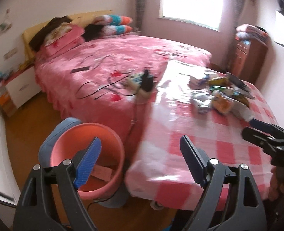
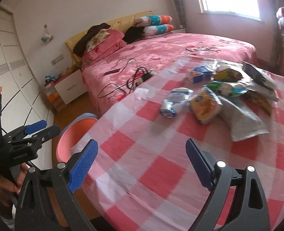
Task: Collect trash
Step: 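Move both tools back to the table toward the remaining trash, then grasp the white yogurt bottle with the left gripper while the right grasps a milk carton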
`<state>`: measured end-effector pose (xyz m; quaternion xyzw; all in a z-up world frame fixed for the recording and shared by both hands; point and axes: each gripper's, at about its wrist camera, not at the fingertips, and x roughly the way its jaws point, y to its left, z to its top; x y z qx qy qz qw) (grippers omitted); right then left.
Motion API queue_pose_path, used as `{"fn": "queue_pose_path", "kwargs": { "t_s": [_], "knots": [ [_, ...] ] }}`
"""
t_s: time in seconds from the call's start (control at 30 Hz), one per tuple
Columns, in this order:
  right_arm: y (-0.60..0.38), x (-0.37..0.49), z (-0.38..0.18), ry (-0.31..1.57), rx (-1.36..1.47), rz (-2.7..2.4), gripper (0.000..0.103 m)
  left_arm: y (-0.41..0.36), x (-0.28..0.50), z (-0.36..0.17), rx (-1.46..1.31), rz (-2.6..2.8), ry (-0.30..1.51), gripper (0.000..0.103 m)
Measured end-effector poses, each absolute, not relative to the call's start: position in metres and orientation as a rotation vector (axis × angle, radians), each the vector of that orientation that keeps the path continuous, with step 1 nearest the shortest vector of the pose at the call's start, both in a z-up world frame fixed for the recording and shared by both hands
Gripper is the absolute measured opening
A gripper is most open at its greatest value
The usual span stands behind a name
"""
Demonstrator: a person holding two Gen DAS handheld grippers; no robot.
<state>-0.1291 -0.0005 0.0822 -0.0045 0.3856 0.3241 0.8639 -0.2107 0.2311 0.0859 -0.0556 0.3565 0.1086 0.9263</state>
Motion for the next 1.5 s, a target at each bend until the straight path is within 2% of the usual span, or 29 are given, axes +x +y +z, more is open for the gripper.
{"fn": "queue_pose_path", "kwargs": {
  "t_s": [0.43,0.77,1.13,1.2,1.3,1.5],
  "knots": [
    [-0.088,-0.104,0.099,0.821,0.056,0.553,0.091,0.124,-0.158,0.125,0.001,-0.034,0.735,0.084],
    [-0.179,-0.029,0.120,0.814,0.194,0.418,0.091,0.071,-0.041,0.146,-0.020,-0.140,0.767,0.084],
    [-0.193,0.068,0.109,0.810,0.212,0.401,0.091,0.058,0.131,0.106,-0.128,-0.056,0.901,0.084],
    [-0.186,0.085,0.105,0.814,0.197,0.411,0.087,0.061,0.162,0.091,-0.159,-0.030,0.940,0.084],
    [-0.178,0.110,0.096,0.822,0.166,0.414,0.082,0.064,0.197,0.074,-0.197,-0.005,0.982,0.084],
    [-0.170,0.145,0.080,0.834,0.142,0.411,0.082,0.066,0.244,0.043,-0.232,0.035,1.038,0.084]
  ]
}}
